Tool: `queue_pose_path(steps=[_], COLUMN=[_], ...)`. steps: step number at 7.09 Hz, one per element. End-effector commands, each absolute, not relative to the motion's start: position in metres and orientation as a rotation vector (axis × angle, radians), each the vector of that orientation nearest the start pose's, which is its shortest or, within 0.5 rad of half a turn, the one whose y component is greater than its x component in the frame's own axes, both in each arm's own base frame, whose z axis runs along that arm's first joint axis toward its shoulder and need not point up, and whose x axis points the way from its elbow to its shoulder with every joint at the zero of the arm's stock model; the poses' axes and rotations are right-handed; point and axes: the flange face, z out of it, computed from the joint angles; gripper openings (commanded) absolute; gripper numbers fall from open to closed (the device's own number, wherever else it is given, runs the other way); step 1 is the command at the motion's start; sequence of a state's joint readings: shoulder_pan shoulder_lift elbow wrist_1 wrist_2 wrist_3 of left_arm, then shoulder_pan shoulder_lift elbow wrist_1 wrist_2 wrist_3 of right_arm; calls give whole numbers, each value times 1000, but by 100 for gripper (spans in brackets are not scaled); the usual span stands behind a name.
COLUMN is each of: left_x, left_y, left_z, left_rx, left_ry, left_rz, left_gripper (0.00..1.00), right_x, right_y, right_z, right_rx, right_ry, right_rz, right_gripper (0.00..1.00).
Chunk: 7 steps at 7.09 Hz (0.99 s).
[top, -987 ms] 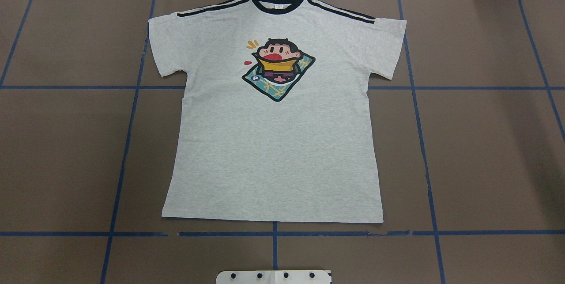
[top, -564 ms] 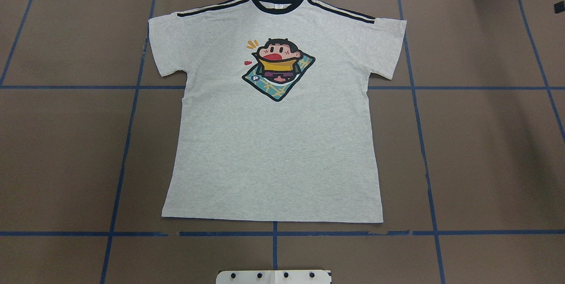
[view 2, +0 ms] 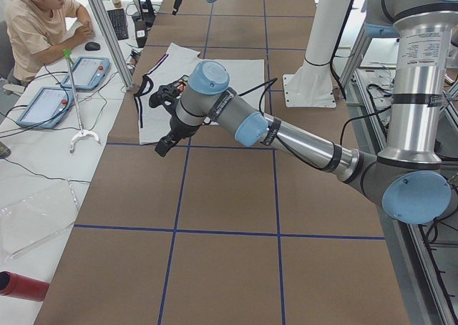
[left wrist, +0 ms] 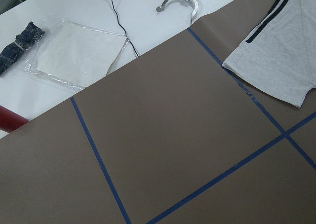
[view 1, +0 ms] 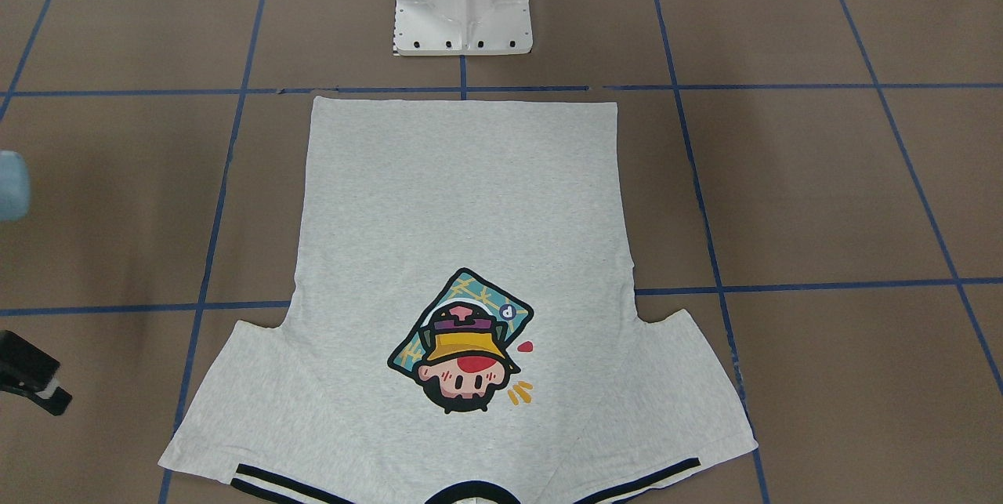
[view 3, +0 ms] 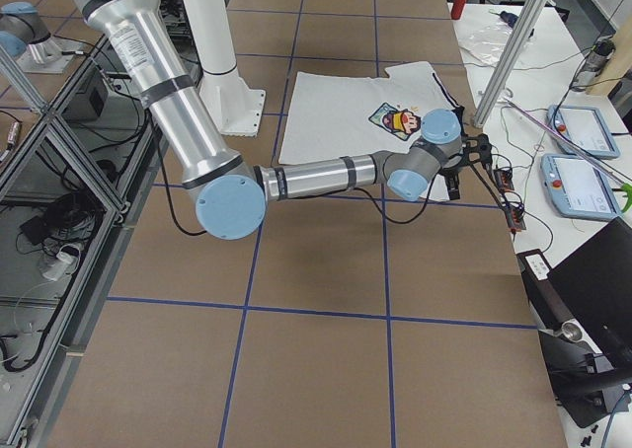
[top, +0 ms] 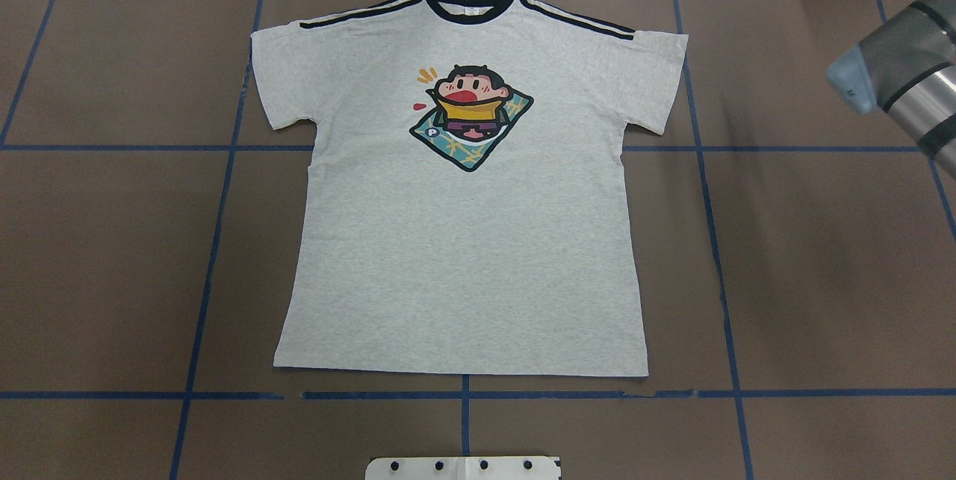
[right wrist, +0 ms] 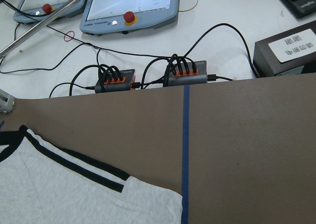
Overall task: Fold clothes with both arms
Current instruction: 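Reach the right gripper to the sleeve nearest the right arm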
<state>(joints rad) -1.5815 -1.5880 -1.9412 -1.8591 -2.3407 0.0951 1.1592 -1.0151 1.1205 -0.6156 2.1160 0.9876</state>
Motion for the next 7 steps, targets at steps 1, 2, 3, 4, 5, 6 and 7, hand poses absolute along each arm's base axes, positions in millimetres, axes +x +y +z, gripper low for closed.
queue_pose_path(steps=[1, 2, 3, 4, 5, 6, 7], left_x=[-69, -69, -69, -69, -69, -69, -69], left_y=[-493, -493, -493, -493, -492, -491, -491], left_z=[432, 433, 434, 433, 433, 434, 434], left_rx=[684, 683, 681, 682, 683, 682, 682], left_ry=[706, 706, 706, 706, 707, 707, 707], left_rz=[340, 339, 339, 339, 341, 340, 342], left_gripper=[100, 100, 100, 100, 100, 100, 100], right_x=[-296, -337, -356, -363, -367, -368, -372], right_y=[-715, -705, -698, -695, -696, -699, -705], right_z=[467, 481, 497, 500, 520, 515, 508], right_rx=[547, 579, 578, 583, 582, 586, 591], right_ry=[-1072, -1018, -984, -971, -923, -926, -926], right_rz=[281, 299, 305, 307, 330, 331, 340], right_gripper=[98, 98, 98, 95, 92, 87, 82])
